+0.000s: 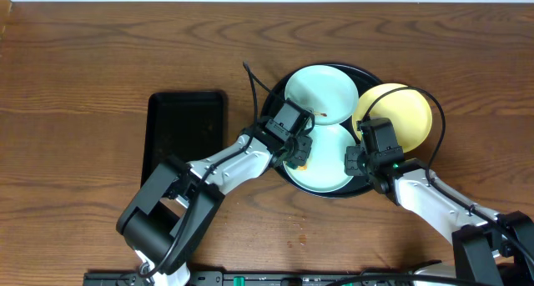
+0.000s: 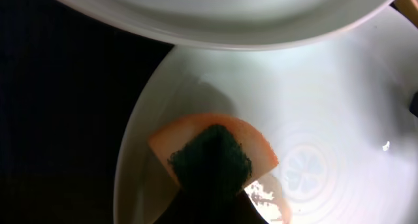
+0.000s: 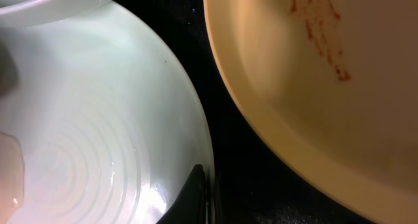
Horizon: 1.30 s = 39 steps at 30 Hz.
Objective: Clean dirty plates on tray and stack at the side
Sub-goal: 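Scrub the light-blue plate surface with the sponge in the left gripper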
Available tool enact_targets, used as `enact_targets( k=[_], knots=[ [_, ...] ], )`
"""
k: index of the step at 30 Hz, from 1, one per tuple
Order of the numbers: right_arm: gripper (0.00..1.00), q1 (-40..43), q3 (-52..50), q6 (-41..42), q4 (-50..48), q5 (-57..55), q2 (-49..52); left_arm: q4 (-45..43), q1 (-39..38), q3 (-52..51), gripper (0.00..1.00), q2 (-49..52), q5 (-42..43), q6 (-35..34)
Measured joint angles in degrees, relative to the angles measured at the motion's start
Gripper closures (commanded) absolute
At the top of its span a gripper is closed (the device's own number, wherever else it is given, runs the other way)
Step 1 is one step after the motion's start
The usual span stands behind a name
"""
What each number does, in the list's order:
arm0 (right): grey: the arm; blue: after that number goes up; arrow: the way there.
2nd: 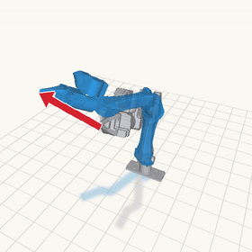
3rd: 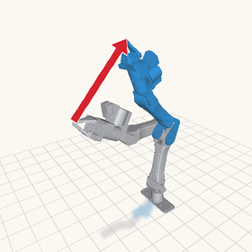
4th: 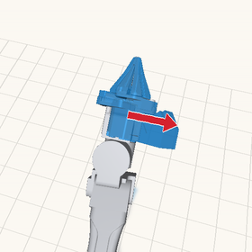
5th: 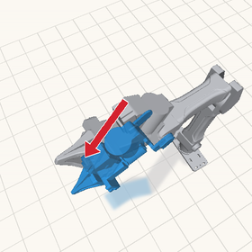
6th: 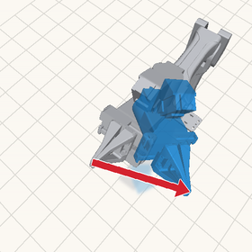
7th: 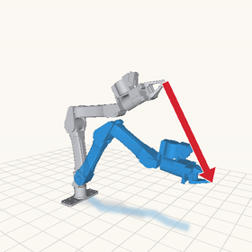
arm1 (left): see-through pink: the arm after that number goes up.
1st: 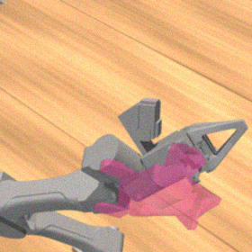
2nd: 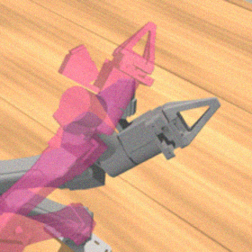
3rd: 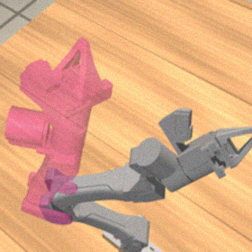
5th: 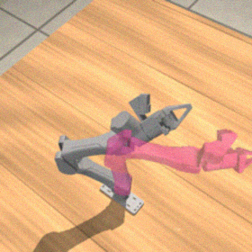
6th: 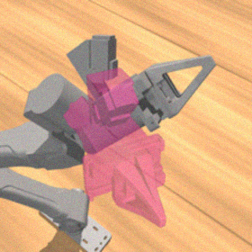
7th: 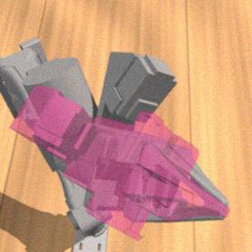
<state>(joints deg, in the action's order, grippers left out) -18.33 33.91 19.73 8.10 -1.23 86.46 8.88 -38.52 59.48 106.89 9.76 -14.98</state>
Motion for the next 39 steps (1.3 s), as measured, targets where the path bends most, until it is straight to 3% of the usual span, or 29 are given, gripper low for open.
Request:
enact_targets(
  k=[16,32,39],
  knots=[
    [0.99,0.0,0.0,0.0,-0.02,0.0,0.0,-1.33,-1.03,2.38,0.92,3.43,2.21,0.02],
    [0.99,0.0,0.0,0.0,-0.02,0.0,0.0,-1.22,-0.96,2.69,0.92,5.29,20.87,-0.48],
    [0.97,0.0,0.0,0.0,0.0,-0.02,0.0,0.74,-1.03,3.13,0.92,5.03,28.39,-4.66]
  ],
)
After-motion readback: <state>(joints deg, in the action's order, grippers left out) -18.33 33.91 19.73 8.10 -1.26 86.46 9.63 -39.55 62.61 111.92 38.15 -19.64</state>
